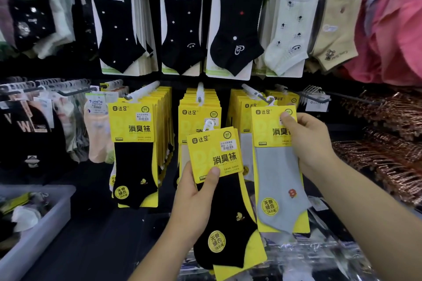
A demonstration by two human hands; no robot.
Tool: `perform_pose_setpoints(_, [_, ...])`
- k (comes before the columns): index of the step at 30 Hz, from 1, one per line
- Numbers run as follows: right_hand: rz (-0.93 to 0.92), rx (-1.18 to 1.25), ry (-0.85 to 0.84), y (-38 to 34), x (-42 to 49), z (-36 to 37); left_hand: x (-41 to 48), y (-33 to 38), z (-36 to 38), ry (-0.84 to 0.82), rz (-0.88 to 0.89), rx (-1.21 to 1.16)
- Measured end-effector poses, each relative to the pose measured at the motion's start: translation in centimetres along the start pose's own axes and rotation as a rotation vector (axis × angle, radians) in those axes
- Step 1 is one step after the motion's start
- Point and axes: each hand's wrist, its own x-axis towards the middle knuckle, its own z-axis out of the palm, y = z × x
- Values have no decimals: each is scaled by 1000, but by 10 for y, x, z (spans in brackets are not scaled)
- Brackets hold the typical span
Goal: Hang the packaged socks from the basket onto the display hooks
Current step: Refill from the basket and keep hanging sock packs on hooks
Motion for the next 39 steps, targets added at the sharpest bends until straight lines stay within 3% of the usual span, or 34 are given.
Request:
perform_pose_setpoints(12, [16,-210,-30,22,42,15,3,1,3,-27,1,-9])
perform_pose_setpoints(16, [-58,-337,84,27,18,14,4,0,4,-25,-8,-15])
perform_pose_setpoints(21, [-47,-176,-286,27,-52,27,3,0,8,12,7,-53])
perform_pose_setpoints(29, [81,-11,-324,27,-67,26,1,-1,7,-3,-15,-158])
perform_pose_setpoints(32, [134,58,-287,29,-60,18,2,0,4,4,24,-132])
perform_pose_setpoints(39, [141,145,13,28,-22,-6,5,-4,-1,24,49,-92])
